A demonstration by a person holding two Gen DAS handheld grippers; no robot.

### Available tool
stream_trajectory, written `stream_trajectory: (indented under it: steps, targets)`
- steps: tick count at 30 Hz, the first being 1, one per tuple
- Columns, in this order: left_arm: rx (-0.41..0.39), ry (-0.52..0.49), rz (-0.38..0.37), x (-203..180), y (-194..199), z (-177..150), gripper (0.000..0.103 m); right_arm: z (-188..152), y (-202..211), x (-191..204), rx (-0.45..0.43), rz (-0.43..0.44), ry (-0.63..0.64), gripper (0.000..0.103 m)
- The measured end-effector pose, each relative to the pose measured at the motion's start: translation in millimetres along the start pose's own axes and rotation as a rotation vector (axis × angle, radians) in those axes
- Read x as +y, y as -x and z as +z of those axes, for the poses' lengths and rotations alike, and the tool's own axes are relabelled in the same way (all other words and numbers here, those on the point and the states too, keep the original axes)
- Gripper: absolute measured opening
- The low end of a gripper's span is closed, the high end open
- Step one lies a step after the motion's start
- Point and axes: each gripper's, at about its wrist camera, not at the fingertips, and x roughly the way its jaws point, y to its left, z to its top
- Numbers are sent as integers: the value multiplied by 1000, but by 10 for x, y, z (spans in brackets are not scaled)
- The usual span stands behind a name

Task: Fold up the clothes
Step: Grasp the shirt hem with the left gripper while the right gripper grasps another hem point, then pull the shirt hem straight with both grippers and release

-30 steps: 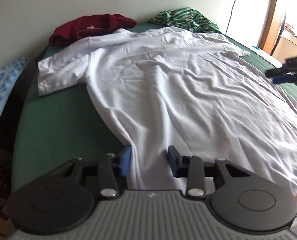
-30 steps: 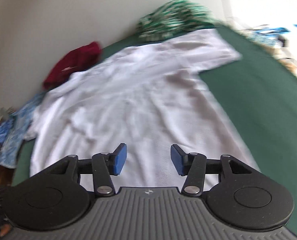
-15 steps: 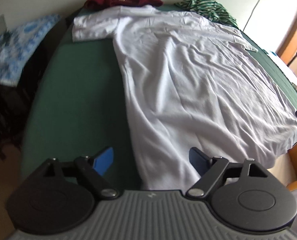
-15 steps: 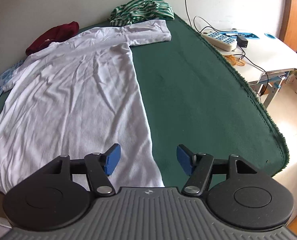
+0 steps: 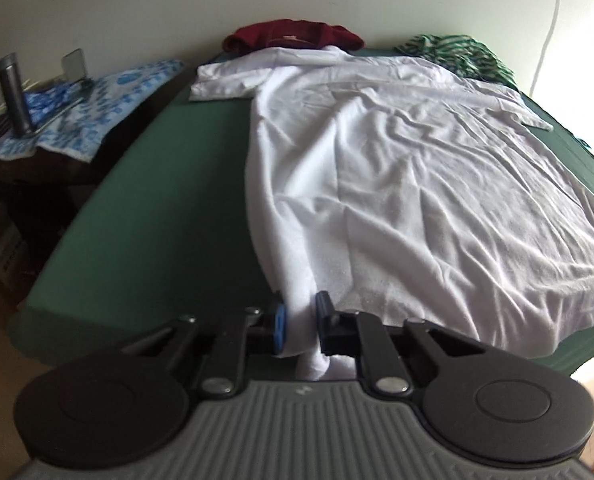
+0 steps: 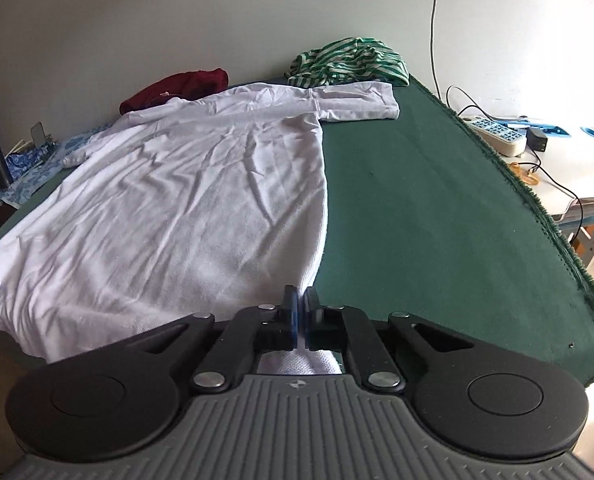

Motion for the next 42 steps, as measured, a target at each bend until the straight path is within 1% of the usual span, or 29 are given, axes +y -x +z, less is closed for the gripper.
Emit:
stream_trajectory:
  steps: [3, 6, 8, 11, 15, 18, 23, 26, 28, 30, 32, 33, 34, 36, 37, 38, 39, 41, 42]
  targets:
    - [-19, 35, 14, 20, 104, 16, 9, -25, 116, -22, 1, 39, -25, 2]
    - [-56, 66, 4, 63, 320, 77, 9, -41, 309, -42, -4, 103, -68, 2]
    - [-72, 78, 2, 111, 479, 90, 9, -73, 425, -9, 4, 130, -68, 2]
    - [-48, 79, 8, 179, 592, 10, 9, -162, 544, 23, 36, 156, -73, 2]
    - [26, 82, 37, 307, 505, -164, 9, -320, 569, 13, 91, 163, -90, 2]
    - [62, 103, 47, 384, 429, -262, 9, -408, 570, 21, 135, 165, -83, 2]
    - [74, 74, 48, 362, 397, -368, 10, -475, 591, -14, 193, 167, -52, 1]
    - [85, 74, 45, 382, 345, -403, 10, -474, 581, -30, 212, 163, -47, 1]
    - [98, 75, 49, 393, 290, -398, 12, -479, 573, -26, 217, 159, -42, 1]
    - [101, 67, 47, 407, 275, -393, 18, -484, 565, -21, 222, 156, -38, 1]
    - [114, 61, 22, 432, 278, -402, 24, -498, 603, -24, 223, 154, -35, 1]
    - [121, 59, 9, 445, 280, -407, 30, -495, 627, -35, 224, 154, -36, 1]
    - [126, 57, -1, 459, 283, -421, 34, -490, 657, -53, 226, 153, -36, 1]
    - [128, 52, -7, 481, 274, -450, 53, -478, 691, -89, 231, 144, -30, 0]
    - [125, 48, -10, 491, 267, -464, 55, -478, 690, -102, 235, 139, -26, 0]
    - [119, 51, -21, 515, 251, -471, 62, -481, 676, -106, 239, 135, -19, 0]
    - [119, 57, -23, 538, 214, -467, 72, -489, 647, -98, 245, 133, -8, 0]
    - [119, 63, -33, 584, 131, -446, 78, -497, 544, -67, 267, 148, 7, 2]
    - [117, 62, -45, 606, 88, -428, 83, -491, 494, -60, 266, 151, 7, 4]
